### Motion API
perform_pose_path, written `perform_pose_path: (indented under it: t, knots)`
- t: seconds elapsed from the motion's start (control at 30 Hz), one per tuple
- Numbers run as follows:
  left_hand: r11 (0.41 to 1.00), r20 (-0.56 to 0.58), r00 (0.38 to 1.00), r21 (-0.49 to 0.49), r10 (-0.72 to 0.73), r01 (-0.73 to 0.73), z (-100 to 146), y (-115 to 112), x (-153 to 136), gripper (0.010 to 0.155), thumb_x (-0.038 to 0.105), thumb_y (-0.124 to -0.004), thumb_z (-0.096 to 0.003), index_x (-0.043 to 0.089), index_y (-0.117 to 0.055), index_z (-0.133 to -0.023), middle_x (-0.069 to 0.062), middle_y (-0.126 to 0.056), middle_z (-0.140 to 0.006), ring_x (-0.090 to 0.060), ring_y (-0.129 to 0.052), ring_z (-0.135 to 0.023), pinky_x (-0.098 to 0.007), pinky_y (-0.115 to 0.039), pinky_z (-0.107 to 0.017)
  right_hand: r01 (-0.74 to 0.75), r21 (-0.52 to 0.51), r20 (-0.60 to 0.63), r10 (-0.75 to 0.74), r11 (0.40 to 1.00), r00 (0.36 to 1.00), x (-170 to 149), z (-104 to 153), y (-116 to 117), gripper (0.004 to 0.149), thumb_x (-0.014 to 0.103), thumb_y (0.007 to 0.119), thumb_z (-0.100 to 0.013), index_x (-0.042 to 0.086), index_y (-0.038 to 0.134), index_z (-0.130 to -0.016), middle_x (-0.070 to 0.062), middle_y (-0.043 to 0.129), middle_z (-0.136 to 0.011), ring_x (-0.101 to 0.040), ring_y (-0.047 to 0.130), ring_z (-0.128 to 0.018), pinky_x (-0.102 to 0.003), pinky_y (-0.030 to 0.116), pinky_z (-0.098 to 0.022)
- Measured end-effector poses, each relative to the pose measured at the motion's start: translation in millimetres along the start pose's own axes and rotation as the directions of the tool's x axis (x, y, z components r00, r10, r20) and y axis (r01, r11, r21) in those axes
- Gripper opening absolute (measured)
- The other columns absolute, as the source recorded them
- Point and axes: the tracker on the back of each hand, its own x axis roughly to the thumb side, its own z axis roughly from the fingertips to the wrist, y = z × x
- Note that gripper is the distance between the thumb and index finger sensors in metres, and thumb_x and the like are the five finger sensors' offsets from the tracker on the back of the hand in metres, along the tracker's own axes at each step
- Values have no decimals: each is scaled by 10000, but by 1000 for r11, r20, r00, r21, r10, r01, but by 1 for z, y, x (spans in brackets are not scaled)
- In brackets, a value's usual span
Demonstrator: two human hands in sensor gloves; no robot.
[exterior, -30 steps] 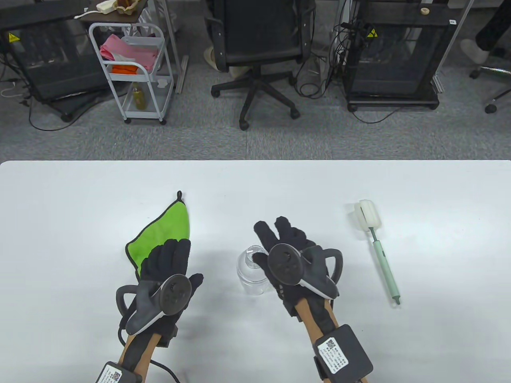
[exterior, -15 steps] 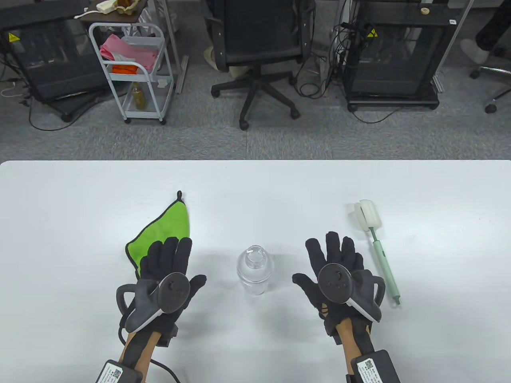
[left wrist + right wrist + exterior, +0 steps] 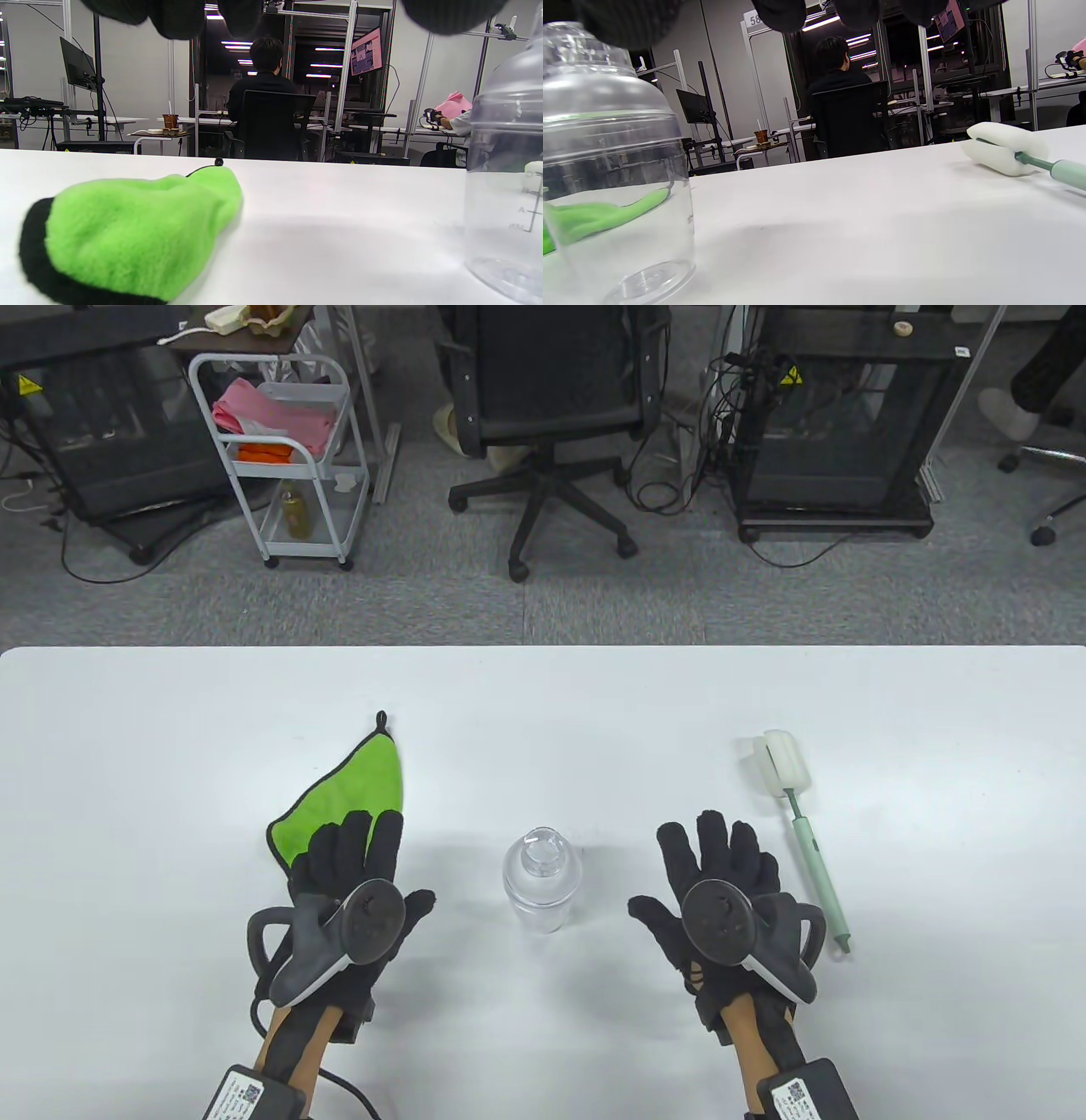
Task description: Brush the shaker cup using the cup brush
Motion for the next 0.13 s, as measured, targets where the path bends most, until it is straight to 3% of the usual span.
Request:
perform_pose_path:
  t: [0.13]
  knots:
    - [1000, -6, 1000, -11, -2, 2, 1, 0, 0, 877, 642, -653, -418, 302, -252, -1120, -184, -407, -1231, -581, -523, -1090, -708, -504, -713, 13, 16, -1, -13, 1000, 1000, 2, -2, 5, 804, 645, 720, -379, 264, 516, -1058, -233, 470, -1125, -574, 526, -961, -710, 497, -654]
